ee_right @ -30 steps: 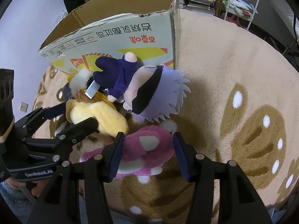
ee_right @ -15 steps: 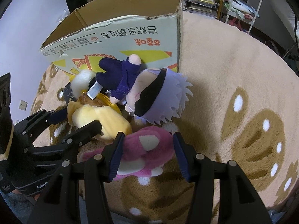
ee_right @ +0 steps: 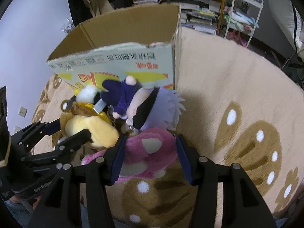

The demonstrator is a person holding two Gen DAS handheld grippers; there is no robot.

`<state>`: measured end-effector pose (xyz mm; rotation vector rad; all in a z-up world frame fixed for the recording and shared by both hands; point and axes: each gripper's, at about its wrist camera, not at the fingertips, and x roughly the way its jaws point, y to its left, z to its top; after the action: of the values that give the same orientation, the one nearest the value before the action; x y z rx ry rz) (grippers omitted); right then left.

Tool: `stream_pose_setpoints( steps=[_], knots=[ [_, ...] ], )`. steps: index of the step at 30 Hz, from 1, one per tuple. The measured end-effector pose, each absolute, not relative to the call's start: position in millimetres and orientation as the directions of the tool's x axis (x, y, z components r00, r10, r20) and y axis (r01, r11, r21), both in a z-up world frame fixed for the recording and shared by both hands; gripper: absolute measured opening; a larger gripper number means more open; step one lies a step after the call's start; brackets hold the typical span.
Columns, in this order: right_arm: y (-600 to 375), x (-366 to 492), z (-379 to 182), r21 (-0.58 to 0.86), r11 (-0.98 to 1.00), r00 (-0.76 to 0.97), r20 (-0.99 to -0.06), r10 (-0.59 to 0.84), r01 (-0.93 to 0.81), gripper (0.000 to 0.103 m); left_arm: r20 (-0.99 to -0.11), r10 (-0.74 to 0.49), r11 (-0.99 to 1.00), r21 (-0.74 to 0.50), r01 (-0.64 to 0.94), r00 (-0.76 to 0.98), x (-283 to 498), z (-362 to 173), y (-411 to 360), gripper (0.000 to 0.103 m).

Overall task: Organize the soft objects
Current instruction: 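Lift the yellow dog plush with the left tool while the right tool lifts the pink plush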

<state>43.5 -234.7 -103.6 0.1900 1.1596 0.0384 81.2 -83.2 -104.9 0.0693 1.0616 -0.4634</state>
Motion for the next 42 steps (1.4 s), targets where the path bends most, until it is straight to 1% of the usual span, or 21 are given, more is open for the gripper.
stream_pose_setpoints(
  steps=[9,13,18,24,32,35,42],
  knots=[
    [-232.7,30.5,-72.5,0.157,0.986,0.527,-0.843,0.109,0.047,0.056,-0.800,-0.313,0.930,-0.148,0.336,0.512,68.7,-74.8,-51.5,0.057],
    [-232.8,22.7,-54.9,0.154,0.987,0.598,-0.796,0.091,0.055,0.056,-0.767,-0.293,0.941,-0.125,0.316,0.571,60.2,-58.7,-41.6,0.057],
    [-235.1,17.2,-39.4,0.164,0.985,0.660,-0.746,0.088,0.054,0.056,-0.727,-0.287,0.949,-0.127,0.289,0.624,52.2,-41.6,-29.9,0.057],
    [-236.3,10.8,-19.0,0.167,0.984,0.736,-0.674,0.071,0.058,0.056,-0.656,-0.272,0.958,-0.115,0.264,0.704,44.7,-18.2,-17.5,0.058],
    [-233.7,10.3,13.8,0.132,0.990,0.832,-0.554,0.025,0.058,0.056,-0.524,-0.249,0.967,-0.081,0.243,0.814,40.9,12.8,-8.6,0.058],
    [-233.9,18.9,22.4,0.125,0.990,0.850,-0.527,0.013,0.062,0.056,-0.488,-0.250,0.966,-0.072,0.247,0.836,44.9,21.3,-9.3,0.058],
    [-231.7,43.2,37.5,0.082,0.995,0.875,-0.484,-0.005,0.051,0.056,-0.435,-0.248,0.964,-0.019,0.266,0.866,62.7,35.6,-22.5,0.059]
  ],
)
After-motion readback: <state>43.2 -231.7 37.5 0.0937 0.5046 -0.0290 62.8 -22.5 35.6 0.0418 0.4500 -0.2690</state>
